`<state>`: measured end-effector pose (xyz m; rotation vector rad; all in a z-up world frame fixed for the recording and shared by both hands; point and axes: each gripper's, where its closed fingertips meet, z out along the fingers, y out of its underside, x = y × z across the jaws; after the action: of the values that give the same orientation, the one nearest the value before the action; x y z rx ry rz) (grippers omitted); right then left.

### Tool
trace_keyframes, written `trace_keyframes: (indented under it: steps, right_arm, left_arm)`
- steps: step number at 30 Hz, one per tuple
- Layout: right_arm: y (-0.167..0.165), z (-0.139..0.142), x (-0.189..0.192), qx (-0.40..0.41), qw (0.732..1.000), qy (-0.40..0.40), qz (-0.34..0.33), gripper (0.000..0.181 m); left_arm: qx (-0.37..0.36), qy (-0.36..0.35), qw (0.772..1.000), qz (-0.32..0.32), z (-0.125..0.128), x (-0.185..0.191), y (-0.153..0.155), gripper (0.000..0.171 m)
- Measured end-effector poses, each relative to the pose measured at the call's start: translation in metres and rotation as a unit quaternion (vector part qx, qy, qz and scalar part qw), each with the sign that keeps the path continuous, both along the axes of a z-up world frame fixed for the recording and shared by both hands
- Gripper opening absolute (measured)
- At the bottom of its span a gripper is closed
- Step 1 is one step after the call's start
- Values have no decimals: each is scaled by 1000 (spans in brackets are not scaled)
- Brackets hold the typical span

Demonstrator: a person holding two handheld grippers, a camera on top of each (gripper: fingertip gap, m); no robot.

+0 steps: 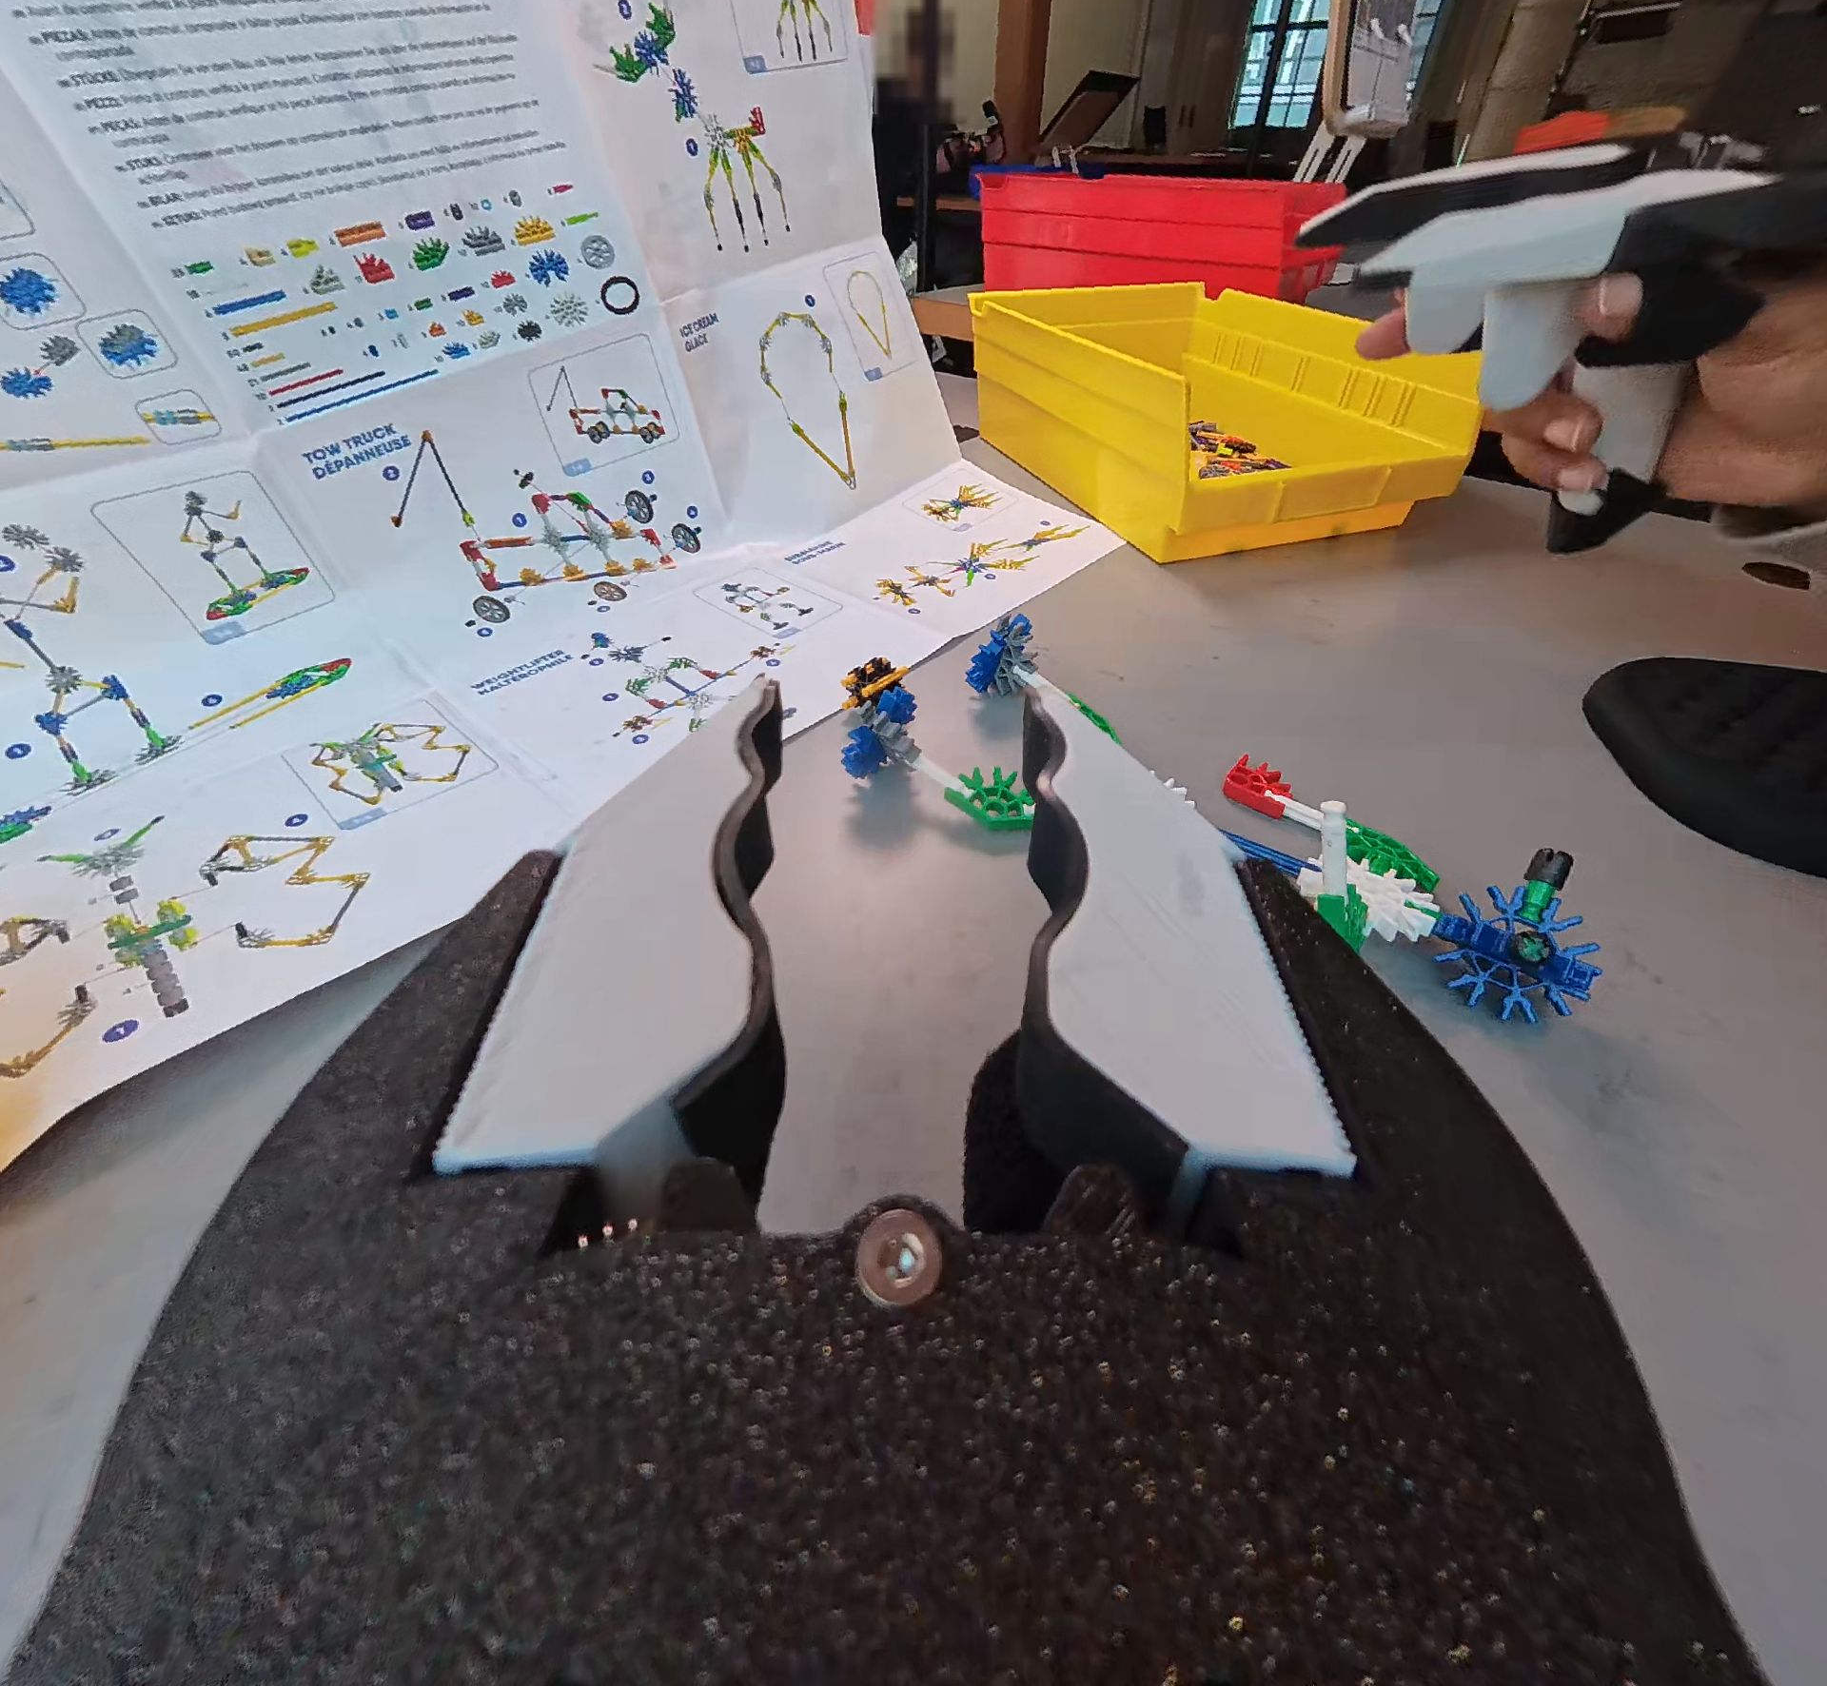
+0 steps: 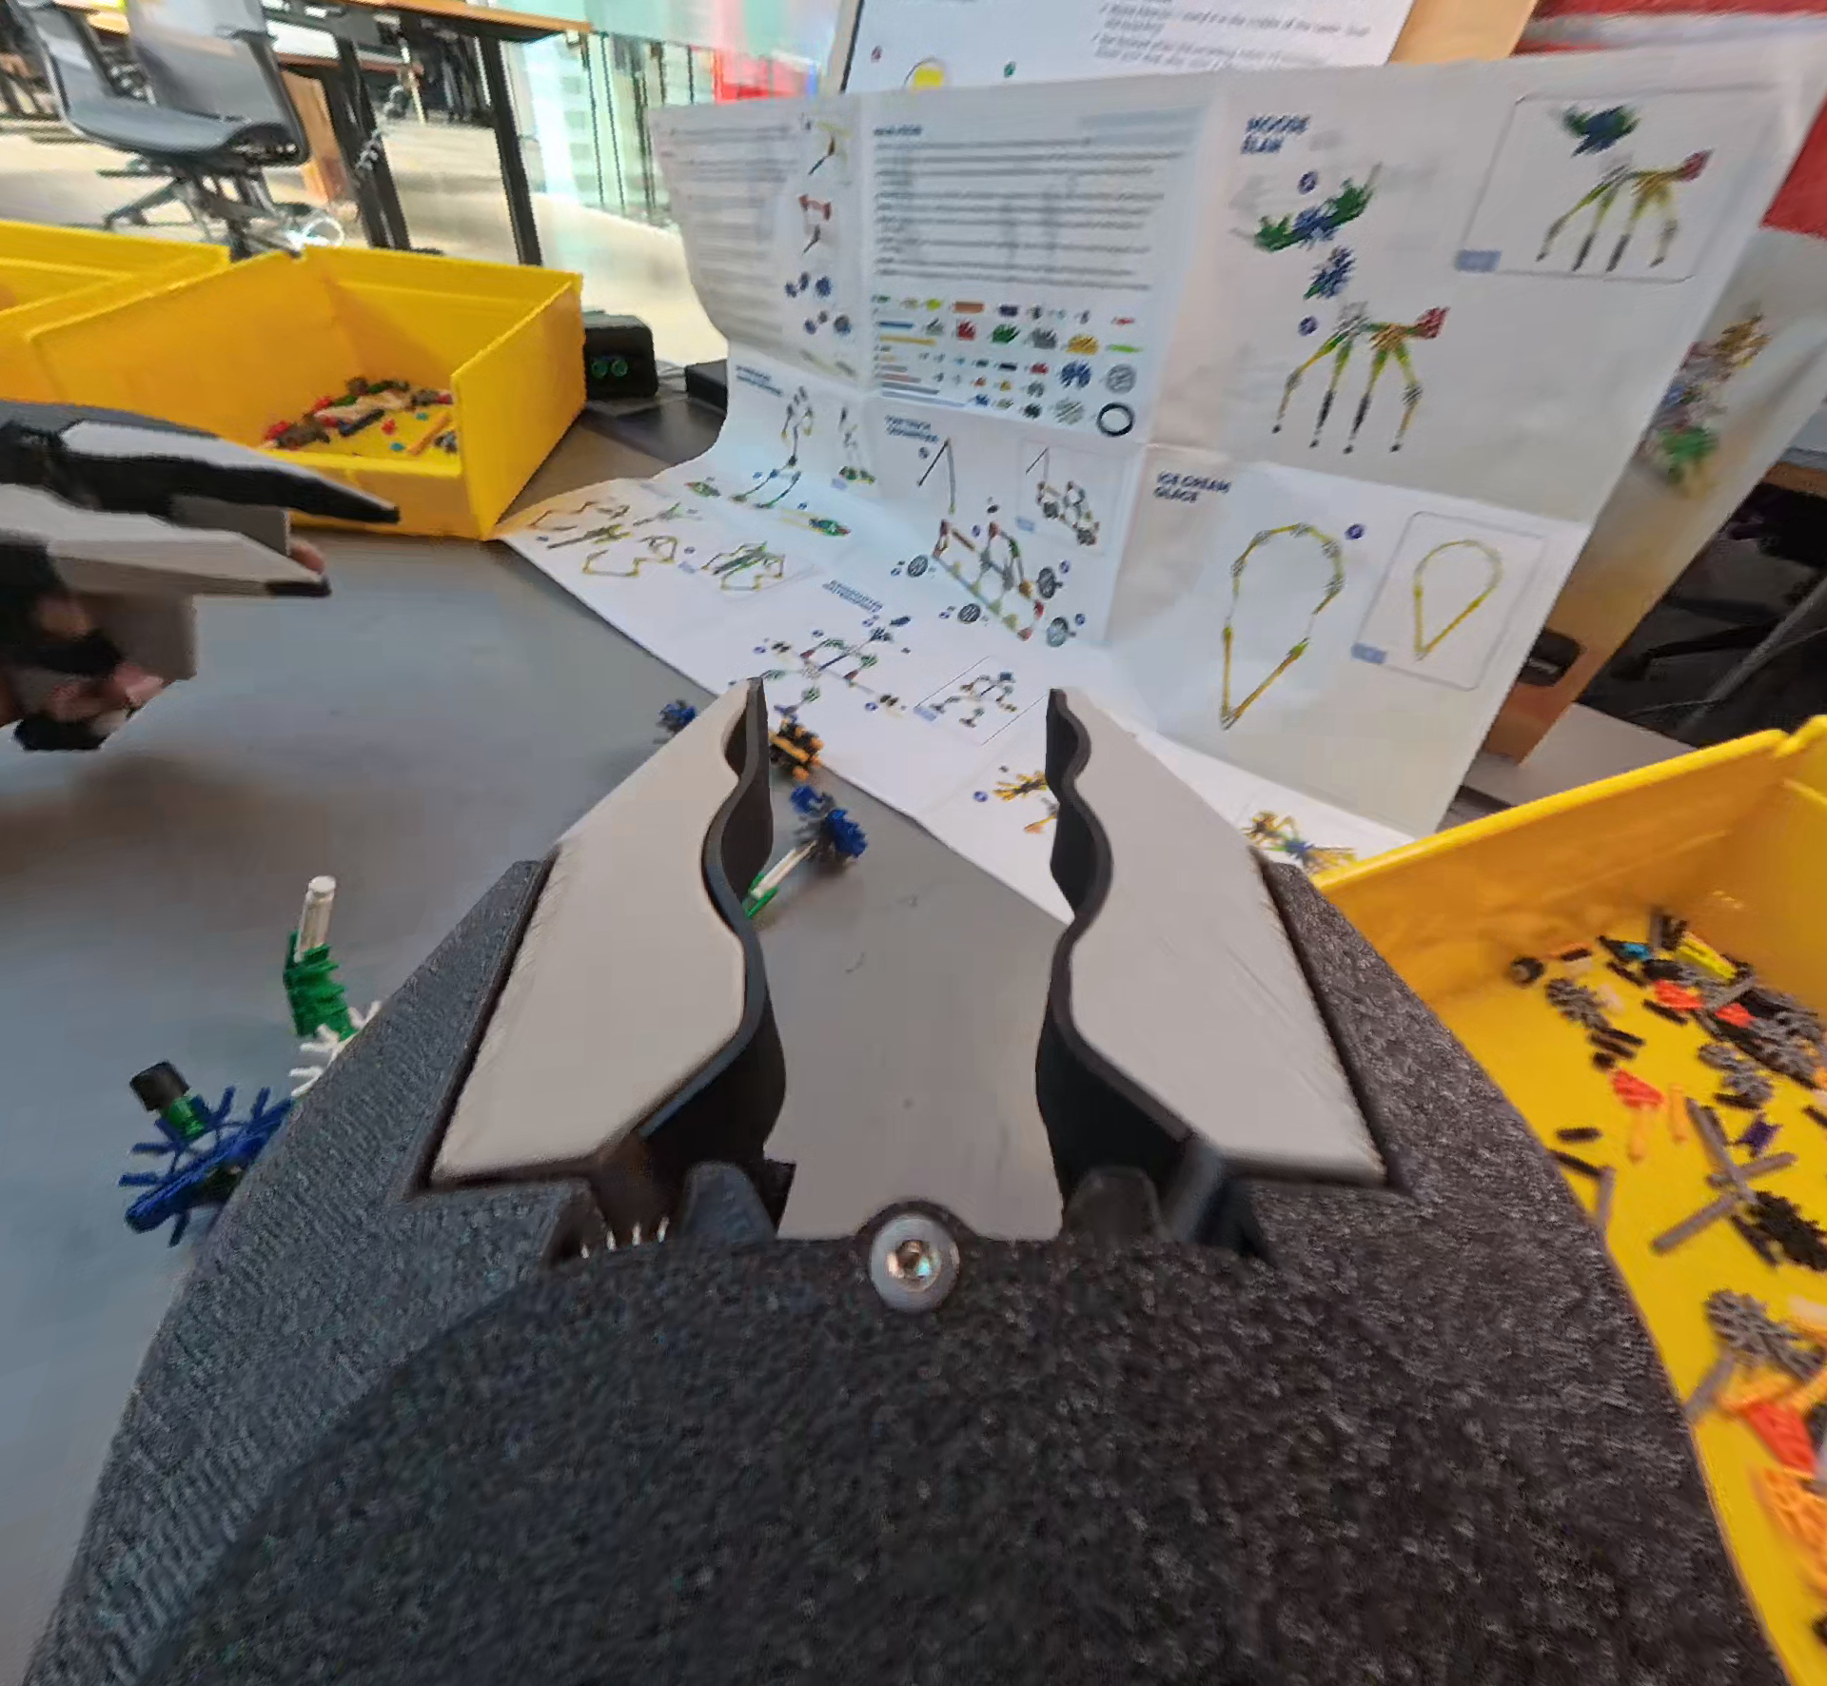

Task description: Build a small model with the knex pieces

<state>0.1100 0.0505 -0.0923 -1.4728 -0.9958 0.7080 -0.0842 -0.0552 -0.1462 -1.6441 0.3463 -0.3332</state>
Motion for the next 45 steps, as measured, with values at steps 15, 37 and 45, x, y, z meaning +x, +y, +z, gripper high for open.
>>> trace_keyframes:
  steps: [15,37,45]
  right_arm:
    - [-29,-38,-24,23,999,-13,44,58]
    - [-328,16,-9,-2,963,50,266,57]
    - [-404,9,-141,-32,922,30,385,56]
  left_arm:
    - [17,14,999,48,9,-21,13,46]
    - [37,-59,913,402,29,8,-515,55]
    - [-2,-66,864,499,-10,-56,-586,62]
